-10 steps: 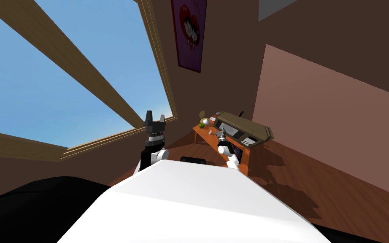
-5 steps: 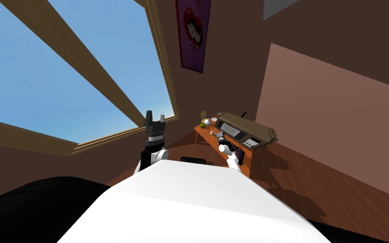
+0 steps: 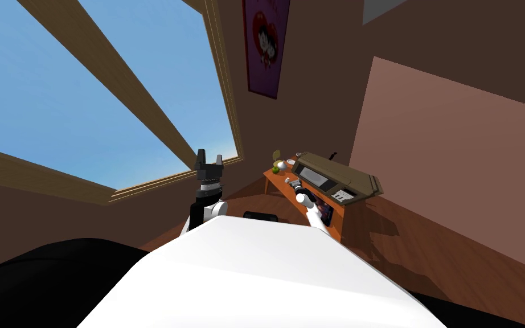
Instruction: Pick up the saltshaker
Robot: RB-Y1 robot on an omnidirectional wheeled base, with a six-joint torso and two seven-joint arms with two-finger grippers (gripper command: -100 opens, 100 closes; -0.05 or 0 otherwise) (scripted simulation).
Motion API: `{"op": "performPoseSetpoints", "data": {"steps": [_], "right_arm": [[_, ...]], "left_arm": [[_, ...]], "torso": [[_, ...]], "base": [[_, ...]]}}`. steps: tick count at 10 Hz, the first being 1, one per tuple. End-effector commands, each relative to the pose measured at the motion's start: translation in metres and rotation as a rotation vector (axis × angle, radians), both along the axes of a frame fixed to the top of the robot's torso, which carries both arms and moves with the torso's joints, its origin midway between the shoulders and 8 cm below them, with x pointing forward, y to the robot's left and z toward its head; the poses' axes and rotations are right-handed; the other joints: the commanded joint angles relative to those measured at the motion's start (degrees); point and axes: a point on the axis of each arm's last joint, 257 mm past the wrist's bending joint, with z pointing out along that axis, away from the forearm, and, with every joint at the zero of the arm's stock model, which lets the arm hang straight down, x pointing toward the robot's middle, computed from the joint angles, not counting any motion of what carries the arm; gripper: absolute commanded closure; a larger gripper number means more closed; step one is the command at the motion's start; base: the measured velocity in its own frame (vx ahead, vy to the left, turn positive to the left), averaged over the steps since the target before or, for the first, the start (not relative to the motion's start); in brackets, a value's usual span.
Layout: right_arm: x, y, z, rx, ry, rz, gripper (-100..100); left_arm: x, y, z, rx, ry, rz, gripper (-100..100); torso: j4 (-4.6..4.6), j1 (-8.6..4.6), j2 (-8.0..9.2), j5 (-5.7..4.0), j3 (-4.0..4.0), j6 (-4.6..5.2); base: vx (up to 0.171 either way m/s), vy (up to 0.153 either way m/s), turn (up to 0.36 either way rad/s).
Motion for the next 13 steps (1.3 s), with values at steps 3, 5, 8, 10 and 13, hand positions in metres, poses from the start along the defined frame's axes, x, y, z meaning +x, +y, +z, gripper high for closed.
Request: {"op": "performPoseSetpoints", "data": {"steps": [3,5,8,10,13], "right_arm": [[-0.001,-0.007,-0.036,0.111,0.098,-0.023,-100],[-0.002,-0.010,-0.051,0.181,0.146,-0.039,-100],[-0.002,-0.013,-0.072,0.315,0.221,-0.070,-100],[-0.005,-0.015,-0.084,0.381,0.264,-0.092,-100],[-0.015,-0.019,-0.110,0.506,0.348,-0.143,-100]], "left_arm": [[0.000,0.000,0.000,0.000,0.000,0.000,0],[0.000,0.000,0.000,0.000,0.000,0.000,0],[0.000,0.000,0.000,0.000,0.000,0.000,0],[0.000,0.000,0.000,0.000,0.000,0.000,0],[0.000,0.000,0.000,0.000,0.000,0.000,0]], "torso": [[-0.01,-0.01,-0.01,-0.01,-0.01,0.00],[-0.01,-0.02,-0.02,0.00,-0.01,0.01],[-0.02,-0.03,-0.03,-0.01,-0.02,0.02],[-0.02,-0.04,-0.04,-0.01,-0.03,0.03],[-0.03,-0.06,-0.09,-0.02,-0.06,0.03]], "base": [[0.013,0.006,0.045],[0.020,0.004,0.049],[0.024,0.003,0.048],[0.028,-0.002,0.042],[0.041,-0.005,0.042]]}}
